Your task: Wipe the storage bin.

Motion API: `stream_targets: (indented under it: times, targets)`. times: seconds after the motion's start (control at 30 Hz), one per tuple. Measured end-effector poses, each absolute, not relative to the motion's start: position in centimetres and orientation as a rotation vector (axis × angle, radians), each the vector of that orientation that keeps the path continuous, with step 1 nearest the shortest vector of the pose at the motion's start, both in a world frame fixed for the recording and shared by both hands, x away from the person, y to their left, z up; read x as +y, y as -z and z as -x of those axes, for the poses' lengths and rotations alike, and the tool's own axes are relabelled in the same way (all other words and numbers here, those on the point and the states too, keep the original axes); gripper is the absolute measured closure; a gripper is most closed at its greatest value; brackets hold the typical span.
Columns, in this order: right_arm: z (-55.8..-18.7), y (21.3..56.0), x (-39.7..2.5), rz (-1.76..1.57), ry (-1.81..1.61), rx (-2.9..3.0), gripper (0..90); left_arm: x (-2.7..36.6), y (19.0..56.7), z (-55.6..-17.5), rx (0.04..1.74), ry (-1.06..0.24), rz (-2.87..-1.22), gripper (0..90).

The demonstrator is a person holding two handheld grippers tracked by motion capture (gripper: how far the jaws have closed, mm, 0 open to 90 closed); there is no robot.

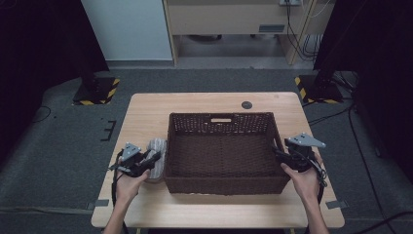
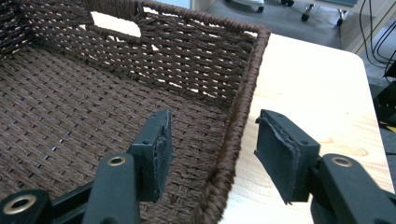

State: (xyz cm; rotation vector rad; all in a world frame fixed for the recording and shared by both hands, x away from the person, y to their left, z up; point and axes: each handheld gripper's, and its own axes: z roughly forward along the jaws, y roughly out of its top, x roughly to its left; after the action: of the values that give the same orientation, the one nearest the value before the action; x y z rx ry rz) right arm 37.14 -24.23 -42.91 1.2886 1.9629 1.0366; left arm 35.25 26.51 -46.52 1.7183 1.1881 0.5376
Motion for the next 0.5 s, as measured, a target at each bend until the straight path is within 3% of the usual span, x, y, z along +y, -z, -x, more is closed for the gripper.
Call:
stream_targets:
  times: [0.17, 0.3, 0.5]
  targets:
    - [-37.0, 43.1, -24.8, -1.303, -1.019, 2.003, 49.6, 26.6, 44.6, -33.6, 1.120, -0.511, -1.699, 64.1]
    - [-36.9, 43.2, -24.7, -1.309, -0.998, 2.054, 60.0, 25.9, 45.0, -33.3, 1.109, -0.510, -1.727, 64.0]
    - [-36.7, 43.2, -24.1, -1.305, -0.930, 2.028, 68.5, 25.6, 45.3, -33.7, 1.122, -0.518, -1.726, 64.3]
